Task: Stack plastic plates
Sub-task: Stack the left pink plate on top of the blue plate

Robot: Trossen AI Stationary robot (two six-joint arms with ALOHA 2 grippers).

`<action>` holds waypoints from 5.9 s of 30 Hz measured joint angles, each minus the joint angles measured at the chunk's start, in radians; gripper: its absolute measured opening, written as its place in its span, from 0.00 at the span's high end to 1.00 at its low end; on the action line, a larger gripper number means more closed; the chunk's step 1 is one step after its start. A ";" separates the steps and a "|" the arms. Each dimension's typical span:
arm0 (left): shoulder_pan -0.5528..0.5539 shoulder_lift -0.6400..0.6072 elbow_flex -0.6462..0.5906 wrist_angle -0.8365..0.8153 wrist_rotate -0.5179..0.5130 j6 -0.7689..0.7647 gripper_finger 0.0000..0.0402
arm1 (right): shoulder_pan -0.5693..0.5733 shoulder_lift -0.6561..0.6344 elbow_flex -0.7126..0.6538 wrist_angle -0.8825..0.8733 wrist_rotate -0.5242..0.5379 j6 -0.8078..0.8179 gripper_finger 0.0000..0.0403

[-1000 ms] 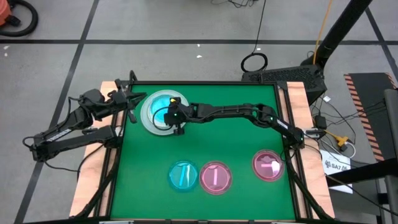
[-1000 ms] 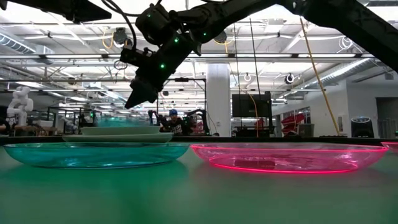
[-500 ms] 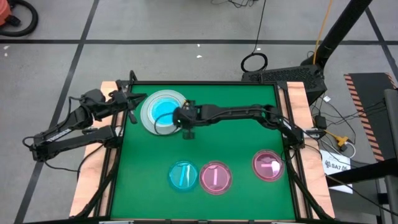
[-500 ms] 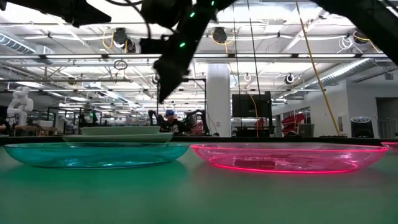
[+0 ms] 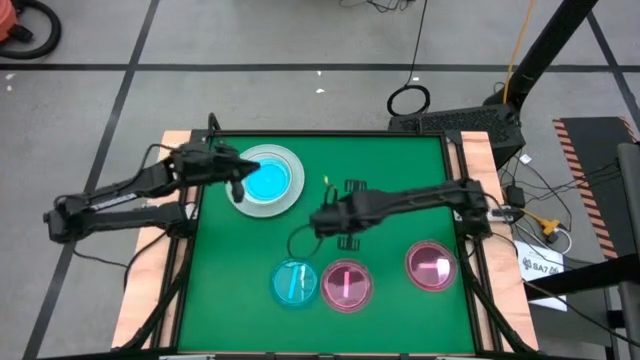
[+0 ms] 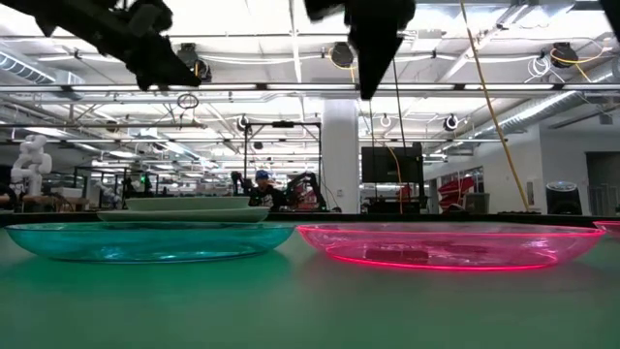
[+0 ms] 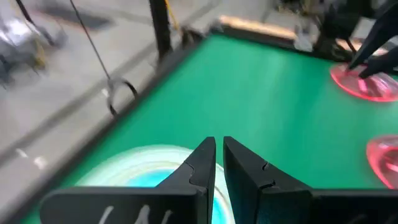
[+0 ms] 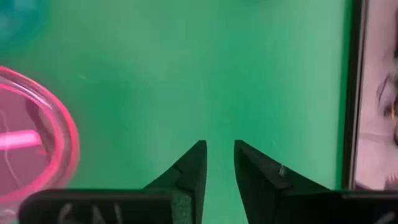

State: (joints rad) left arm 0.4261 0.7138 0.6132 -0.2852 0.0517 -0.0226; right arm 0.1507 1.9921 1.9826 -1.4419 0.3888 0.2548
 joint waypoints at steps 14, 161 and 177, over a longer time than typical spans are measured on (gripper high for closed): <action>-0.523 0.133 0.000 0.046 -0.254 -0.275 0.91 | 0.174 -0.351 -0.635 0.740 -0.002 -0.014 0.81; -0.745 0.335 -0.001 0.370 -0.508 -0.073 0.91 | 0.160 -0.523 -1.493 1.924 -0.102 0.297 1.00; -0.687 0.335 0.000 0.395 -0.470 -0.050 0.69 | 0.075 -0.760 -1.493 2.030 0.155 -0.216 1.00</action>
State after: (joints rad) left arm -0.2611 1.0489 0.6128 0.1098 -0.4187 -0.0721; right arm 0.2253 1.2319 0.4900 0.5884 0.5437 0.0384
